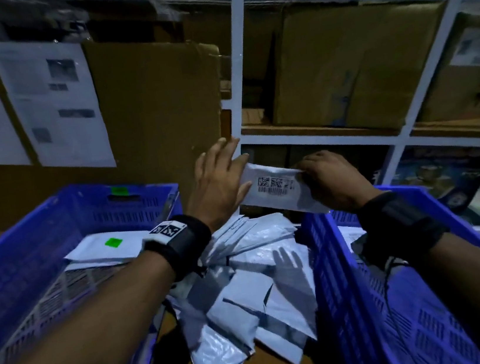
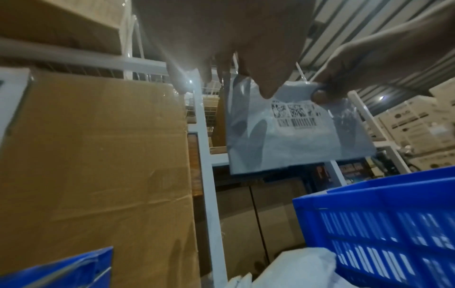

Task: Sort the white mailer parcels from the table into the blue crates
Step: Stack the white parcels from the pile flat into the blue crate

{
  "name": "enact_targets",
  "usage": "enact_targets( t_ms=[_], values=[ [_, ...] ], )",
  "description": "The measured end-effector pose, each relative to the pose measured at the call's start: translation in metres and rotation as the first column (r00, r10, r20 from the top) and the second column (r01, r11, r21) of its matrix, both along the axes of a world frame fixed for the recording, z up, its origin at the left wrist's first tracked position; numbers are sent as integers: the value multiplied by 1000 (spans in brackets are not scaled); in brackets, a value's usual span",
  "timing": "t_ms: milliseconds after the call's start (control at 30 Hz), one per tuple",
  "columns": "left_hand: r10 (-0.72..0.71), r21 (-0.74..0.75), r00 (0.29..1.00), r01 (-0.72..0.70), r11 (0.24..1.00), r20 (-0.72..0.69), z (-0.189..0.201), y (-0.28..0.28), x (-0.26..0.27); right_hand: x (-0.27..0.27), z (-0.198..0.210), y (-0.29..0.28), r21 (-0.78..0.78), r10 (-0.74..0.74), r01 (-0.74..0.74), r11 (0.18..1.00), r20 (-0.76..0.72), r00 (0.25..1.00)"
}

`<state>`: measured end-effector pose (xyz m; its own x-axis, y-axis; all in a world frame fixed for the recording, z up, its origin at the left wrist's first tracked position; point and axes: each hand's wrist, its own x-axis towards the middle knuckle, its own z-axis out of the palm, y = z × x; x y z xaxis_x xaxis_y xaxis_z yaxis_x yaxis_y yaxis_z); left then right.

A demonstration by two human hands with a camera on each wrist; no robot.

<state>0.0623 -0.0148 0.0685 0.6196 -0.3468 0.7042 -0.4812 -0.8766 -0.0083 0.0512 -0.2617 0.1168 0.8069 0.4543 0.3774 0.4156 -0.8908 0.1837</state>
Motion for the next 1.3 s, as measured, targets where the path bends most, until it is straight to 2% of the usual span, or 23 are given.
enact_targets(
  t_ms=[167, 300, 500, 667, 733, 833, 900, 1000, 1033, 1100, 1200, 1300],
  values=[
    [36, 32, 999, -37, 999, 39, 15, -31, -38, -26, 9, -35, 40, 0, -2, 999, 54, 999],
    [64, 75, 990, -74, 994, 127, 25, -59, -60, -48, 12, -65, 65, 14, -19, 998, 79, 997],
    [72, 23, 975, -78, 997, 208, 25, -104, -78, -82, 1, -104, 99, -5, -12, 995, 169, 986],
    [72, -8, 965, -72, 997, 251, 30, -140, -83, -98, -9, -136, 168, -162, 127, 977, 213, 963],
    [21, 34, 955, -32, 999, 297, 29, -155, -87, -101, -12, -147, 195, -253, 214, 957, 203, 946],
    [-97, 63, 954, 83, 995, 283, 22, -176, -91, -105, -18, -160, 200, -326, 287, 937, 204, 923],
    [-142, 78, 960, 127, 989, 242, 14, -190, -91, -110, -25, -166, 211, -363, 321, 923, 209, 908],
    [-108, 86, 977, 94, 992, 184, 1, -212, -95, -113, -37, -182, 232, -397, 347, 909, 224, 890],
    [-85, 92, 987, 72, 993, 137, 1, -219, -98, -112, -40, -189, 217, -393, 348, 912, 222, 892],
    [-23, 147, 995, 37, 989, -93, 2, -236, -103, -112, -42, -198, 171, -391, 358, 918, 231, 891],
    [41, 123, 937, 2, 992, -346, 6, -265, -104, -113, -49, -205, 126, -370, 349, 929, 276, 887],
    [-50, -131, 810, -34, 991, -585, 6, -293, -91, -112, -59, -208, 43, -235, 232, 972, 295, 926]
  ],
)
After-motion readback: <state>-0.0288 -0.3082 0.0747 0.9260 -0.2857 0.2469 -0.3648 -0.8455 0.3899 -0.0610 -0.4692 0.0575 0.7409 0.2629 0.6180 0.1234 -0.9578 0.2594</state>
